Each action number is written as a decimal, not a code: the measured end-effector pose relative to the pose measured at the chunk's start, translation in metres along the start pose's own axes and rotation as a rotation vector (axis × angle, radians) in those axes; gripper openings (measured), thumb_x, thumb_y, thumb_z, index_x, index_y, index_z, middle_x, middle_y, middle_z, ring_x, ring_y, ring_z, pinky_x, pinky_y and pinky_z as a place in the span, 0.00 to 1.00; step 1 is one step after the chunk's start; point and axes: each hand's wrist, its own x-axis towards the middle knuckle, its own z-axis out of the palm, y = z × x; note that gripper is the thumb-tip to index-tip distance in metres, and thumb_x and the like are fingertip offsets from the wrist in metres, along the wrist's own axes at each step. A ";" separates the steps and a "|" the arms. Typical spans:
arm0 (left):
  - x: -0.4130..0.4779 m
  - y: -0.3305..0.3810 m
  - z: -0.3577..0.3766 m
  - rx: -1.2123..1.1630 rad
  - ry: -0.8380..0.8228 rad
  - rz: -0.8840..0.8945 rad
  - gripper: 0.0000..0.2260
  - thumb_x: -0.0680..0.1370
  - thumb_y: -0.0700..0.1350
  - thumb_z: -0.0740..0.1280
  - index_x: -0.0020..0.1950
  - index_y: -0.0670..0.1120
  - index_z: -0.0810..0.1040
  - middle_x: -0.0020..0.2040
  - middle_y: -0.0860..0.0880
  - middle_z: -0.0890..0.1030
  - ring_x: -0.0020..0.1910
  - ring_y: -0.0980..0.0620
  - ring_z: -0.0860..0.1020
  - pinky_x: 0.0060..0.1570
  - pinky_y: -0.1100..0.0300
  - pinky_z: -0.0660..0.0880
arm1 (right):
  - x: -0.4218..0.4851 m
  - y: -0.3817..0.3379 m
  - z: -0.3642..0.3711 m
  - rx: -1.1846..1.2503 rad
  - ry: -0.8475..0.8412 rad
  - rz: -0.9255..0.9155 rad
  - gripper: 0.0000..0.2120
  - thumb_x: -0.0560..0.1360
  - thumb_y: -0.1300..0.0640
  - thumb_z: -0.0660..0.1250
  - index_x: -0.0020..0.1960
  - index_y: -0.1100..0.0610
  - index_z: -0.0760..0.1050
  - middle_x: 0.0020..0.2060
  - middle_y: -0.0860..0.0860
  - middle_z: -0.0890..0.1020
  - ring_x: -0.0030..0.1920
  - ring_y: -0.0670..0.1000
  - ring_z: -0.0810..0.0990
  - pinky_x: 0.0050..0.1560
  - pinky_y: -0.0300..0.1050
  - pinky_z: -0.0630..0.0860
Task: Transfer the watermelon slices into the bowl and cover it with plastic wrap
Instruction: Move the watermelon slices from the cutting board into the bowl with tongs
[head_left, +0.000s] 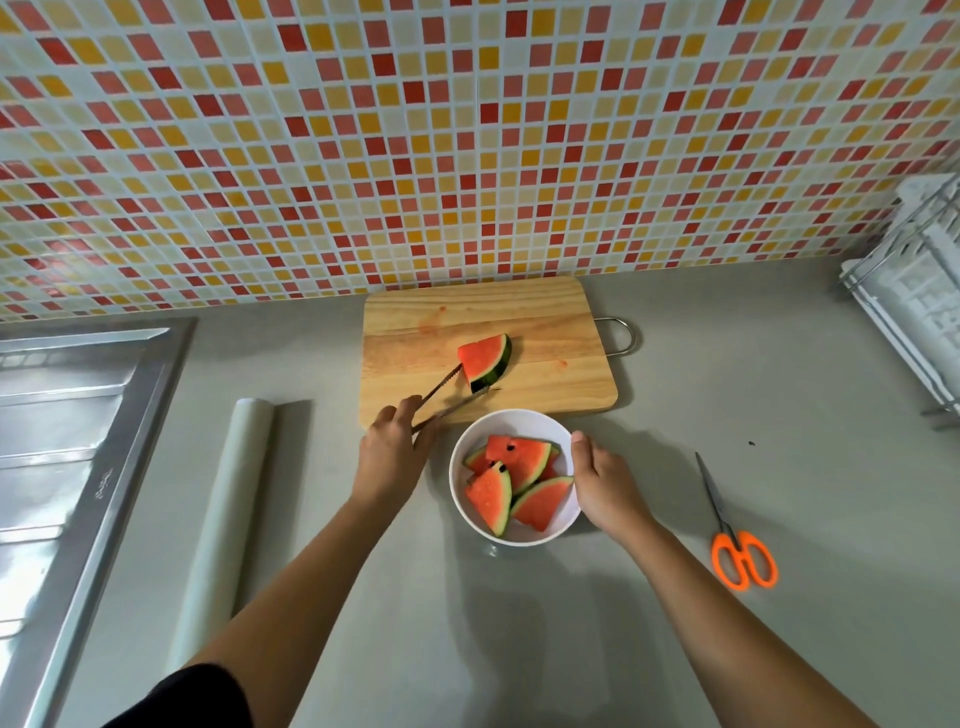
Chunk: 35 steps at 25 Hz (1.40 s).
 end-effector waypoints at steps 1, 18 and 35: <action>0.001 -0.003 0.001 0.015 0.026 -0.012 0.17 0.77 0.50 0.66 0.63 0.43 0.75 0.49 0.38 0.79 0.45 0.36 0.79 0.42 0.48 0.74 | 0.000 0.000 0.000 0.003 0.002 -0.001 0.21 0.80 0.48 0.49 0.29 0.50 0.64 0.26 0.46 0.73 0.30 0.43 0.72 0.31 0.37 0.65; 0.019 0.002 0.017 -0.028 0.015 -0.047 0.17 0.80 0.49 0.61 0.66 0.43 0.72 0.50 0.38 0.78 0.45 0.36 0.77 0.41 0.52 0.71 | -0.002 -0.001 -0.001 0.018 -0.002 -0.007 0.21 0.80 0.47 0.49 0.30 0.50 0.63 0.26 0.47 0.72 0.30 0.45 0.72 0.32 0.41 0.67; 0.036 0.005 0.018 -0.088 -0.020 -0.133 0.15 0.75 0.49 0.67 0.59 0.45 0.76 0.48 0.40 0.80 0.46 0.40 0.77 0.40 0.56 0.69 | -0.004 -0.004 -0.002 0.022 -0.008 -0.015 0.21 0.80 0.48 0.49 0.30 0.50 0.62 0.25 0.47 0.70 0.28 0.44 0.70 0.31 0.40 0.65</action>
